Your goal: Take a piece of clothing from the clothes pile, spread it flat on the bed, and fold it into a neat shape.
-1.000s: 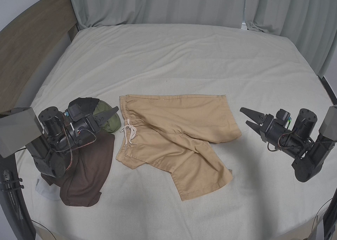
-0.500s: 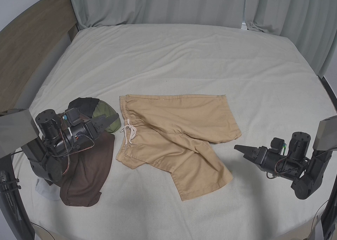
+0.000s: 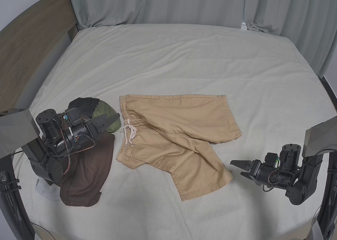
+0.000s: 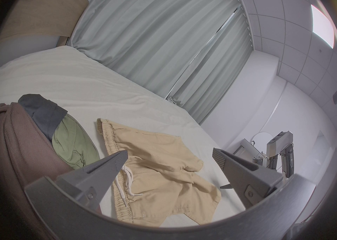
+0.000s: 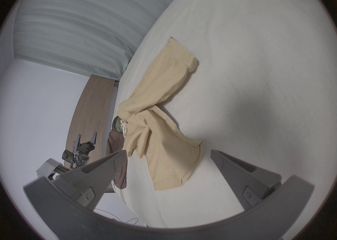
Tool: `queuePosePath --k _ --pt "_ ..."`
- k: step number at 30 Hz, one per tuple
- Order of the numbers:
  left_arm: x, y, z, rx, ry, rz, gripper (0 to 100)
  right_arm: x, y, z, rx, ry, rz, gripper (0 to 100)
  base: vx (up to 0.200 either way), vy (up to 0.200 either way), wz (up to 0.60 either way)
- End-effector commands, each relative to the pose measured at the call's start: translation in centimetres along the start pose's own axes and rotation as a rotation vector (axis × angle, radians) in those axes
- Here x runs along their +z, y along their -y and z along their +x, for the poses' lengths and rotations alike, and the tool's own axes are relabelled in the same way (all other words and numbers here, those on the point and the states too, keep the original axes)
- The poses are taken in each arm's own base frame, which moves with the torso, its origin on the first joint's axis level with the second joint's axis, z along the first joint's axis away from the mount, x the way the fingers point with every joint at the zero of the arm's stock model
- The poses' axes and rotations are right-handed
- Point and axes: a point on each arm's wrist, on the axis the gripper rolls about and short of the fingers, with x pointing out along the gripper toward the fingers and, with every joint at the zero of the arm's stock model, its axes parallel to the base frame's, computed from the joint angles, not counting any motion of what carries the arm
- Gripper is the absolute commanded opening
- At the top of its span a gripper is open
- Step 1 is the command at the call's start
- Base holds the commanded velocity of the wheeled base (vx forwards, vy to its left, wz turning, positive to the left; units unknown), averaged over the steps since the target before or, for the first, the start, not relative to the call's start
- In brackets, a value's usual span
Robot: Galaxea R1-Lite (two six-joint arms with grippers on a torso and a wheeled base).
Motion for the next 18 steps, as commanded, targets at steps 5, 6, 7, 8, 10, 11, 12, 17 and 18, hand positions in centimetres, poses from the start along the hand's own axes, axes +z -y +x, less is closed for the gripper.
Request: queuePosePath --k 5,6,7,8,10,11,12,17,18 --pt "0.0 0.0 0.0 0.0 0.0 0.001 100 -0.5 0.8 0.6 -0.027 -0.02 0.073 100 0.0 0.0 0.0" --pt "0.0 0.0 0.0 0.0 0.0 -0.001 100 -0.7 1.1 0.7 -0.035 -0.028 0.086 100 0.0 0.0 0.0" --pt "0.0 0.0 0.0 0.0 0.001 0.0 100 -0.9 1.4 0.9 -0.046 -0.038 0.096 100 0.0 0.0 0.0" --pt "0.0 0.0 0.0 0.0 0.0 -0.001 100 -1.0 1.6 1.0 -0.048 -0.04 0.098 100 0.0 0.0 0.0" --pt "0.0 0.0 0.0 -0.001 0.0 0.0 100 -0.9 1.7 1.2 -0.051 -0.037 0.105 100 0.0 0.0 0.0" --pt "0.0 0.0 0.0 -0.001 0.0 0.0 100 -0.9 1.7 1.2 -0.051 -0.037 0.105 100 0.0 0.0 0.0" --pt "0.0 0.0 0.0 -0.001 0.0 0.0 100 -0.9 1.6 1.2 -0.051 -0.035 0.107 100 0.0 0.0 0.0" --pt "0.0 0.1 0.0 -0.006 -0.001 0.001 100 -1.2 2.0 2.7 -0.094 0.007 0.098 100 0.0 0.0 0.0" --pt "0.0 0.1 0.0 -0.006 -0.001 0.002 100 -1.3 2.0 2.9 -0.102 0.015 0.093 100 0.0 0.0 0.0"
